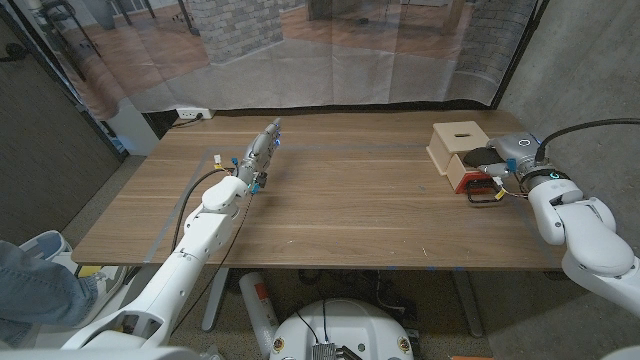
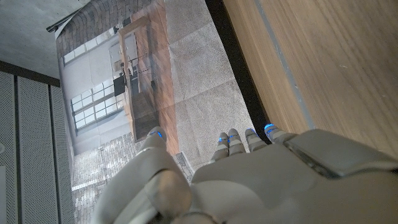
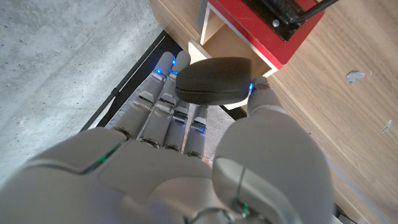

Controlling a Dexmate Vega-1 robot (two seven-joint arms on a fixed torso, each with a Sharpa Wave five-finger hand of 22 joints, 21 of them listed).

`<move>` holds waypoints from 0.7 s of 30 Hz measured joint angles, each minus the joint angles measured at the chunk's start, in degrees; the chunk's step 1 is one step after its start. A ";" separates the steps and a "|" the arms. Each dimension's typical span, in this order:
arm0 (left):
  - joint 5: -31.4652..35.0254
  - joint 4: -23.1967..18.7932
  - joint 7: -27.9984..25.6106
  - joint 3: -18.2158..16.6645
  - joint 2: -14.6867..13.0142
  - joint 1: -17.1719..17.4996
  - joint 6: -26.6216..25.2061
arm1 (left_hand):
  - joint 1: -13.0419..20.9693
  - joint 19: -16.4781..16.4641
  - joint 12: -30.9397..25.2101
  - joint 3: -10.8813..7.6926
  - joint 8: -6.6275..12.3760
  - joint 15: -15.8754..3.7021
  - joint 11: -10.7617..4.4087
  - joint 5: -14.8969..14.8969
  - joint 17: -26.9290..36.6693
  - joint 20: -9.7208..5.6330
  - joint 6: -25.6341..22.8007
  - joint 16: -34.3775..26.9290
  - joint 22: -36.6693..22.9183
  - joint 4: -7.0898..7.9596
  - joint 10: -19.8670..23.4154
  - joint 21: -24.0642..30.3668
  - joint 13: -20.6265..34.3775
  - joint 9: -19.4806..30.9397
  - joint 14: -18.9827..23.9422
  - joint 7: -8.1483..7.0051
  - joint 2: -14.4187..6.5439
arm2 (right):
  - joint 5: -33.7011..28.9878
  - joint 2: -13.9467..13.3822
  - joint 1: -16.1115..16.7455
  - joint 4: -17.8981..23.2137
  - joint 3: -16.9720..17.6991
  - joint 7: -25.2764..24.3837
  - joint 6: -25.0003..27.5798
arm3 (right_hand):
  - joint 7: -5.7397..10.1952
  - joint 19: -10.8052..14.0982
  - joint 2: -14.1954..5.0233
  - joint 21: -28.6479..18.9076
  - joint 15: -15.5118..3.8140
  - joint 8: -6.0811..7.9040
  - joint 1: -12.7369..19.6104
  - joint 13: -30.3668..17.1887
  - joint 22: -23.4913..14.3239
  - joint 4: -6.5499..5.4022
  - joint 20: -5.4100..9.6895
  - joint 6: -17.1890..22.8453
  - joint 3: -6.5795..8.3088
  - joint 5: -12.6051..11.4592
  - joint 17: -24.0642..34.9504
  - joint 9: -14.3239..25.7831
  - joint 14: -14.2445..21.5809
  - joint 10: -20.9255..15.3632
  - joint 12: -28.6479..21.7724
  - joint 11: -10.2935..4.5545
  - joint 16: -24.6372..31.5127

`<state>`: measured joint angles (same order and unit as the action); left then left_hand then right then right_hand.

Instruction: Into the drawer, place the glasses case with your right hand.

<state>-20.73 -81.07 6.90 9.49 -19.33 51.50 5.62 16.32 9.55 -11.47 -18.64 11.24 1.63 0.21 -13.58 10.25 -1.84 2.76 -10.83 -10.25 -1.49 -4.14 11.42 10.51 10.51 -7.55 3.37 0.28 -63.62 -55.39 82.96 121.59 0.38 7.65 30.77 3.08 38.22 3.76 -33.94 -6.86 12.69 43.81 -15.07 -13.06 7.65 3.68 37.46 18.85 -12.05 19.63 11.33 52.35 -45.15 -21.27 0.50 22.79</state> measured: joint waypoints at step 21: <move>-0.20 0.66 0.17 -0.12 0.00 -0.01 0.33 | -0.24 0.00 0.00 0.19 0.00 0.00 0.00 0.24 0.00 0.00 0.00 0.00 0.00 -0.19 0.00 0.00 0.00 0.00 0.00 0.00 -0.24 | -1.30 -2.50 -1.03 -0.45 0.87 5.52 -2.50 | 0.31 0.00 0.00 -0.44 -0.11 -0.01 0.00 0.06 0.00 -0.14 0.00 0.32 -0.30 0.02 0.20 0.04 0.31 -0.19 0.33 -0.19 -0.05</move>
<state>-20.93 -80.40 7.07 9.36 -19.33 51.49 5.95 16.09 9.55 -11.47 -18.45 11.25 1.63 0.21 -13.34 10.25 -1.84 2.76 -10.83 -10.25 -1.68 -4.14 11.42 10.51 10.51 -7.55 3.37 0.05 -64.92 -57.90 81.92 121.14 1.24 13.18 28.27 3.39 38.22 3.76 -34.37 -6.97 12.68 43.81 -15.01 -13.06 7.51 3.68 37.78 18.55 -12.03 19.83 11.37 52.66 -45.35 -20.94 0.31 22.74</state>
